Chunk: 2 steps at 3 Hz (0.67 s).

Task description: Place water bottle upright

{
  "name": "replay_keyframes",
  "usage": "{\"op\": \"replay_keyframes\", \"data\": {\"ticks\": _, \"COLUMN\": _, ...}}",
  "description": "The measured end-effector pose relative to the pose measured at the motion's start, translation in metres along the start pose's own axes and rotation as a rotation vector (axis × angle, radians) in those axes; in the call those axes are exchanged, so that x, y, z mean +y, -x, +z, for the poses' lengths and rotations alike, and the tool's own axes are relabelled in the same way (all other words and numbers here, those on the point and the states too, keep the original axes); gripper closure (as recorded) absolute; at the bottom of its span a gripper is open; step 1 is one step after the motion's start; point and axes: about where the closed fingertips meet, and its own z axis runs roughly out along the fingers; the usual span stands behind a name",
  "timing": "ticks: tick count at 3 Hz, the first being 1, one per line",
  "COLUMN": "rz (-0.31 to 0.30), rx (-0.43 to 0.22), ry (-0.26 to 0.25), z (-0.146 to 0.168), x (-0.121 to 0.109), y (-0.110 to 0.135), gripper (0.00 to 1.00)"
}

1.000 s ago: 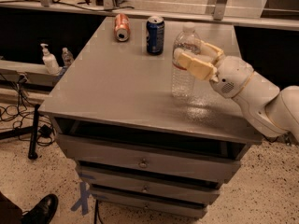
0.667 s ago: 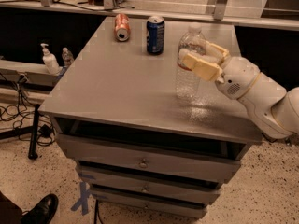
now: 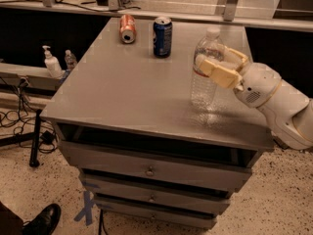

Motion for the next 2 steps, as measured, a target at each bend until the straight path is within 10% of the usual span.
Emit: {"op": "replay_keyframes", "data": {"ticks": 2, "rz": 0.002, "rx": 0.001, "ry": -0.011, "z": -0.012, "x": 0.0, "y": -0.002, "gripper": 1.0}}
